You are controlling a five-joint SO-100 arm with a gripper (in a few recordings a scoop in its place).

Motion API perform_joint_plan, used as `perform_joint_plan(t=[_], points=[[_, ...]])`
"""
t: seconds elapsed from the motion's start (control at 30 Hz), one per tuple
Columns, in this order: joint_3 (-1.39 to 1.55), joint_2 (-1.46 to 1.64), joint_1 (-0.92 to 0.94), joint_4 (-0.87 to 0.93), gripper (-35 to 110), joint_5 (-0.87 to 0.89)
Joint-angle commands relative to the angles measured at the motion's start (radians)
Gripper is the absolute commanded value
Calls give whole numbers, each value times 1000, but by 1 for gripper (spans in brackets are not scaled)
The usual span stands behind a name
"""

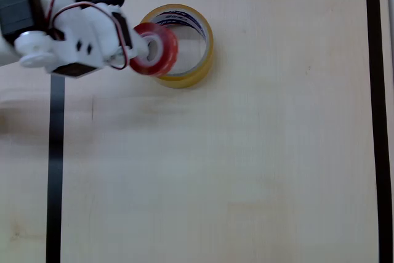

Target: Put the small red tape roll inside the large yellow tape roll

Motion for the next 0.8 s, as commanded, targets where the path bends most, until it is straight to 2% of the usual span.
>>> perform_joint_plan(t=[0.0,0.63,0.77], points=[[-97,11,-3,-55,0,12],[-103,-239,-75,-176,0,12],[-107,-264,-77,-176,10,11]])
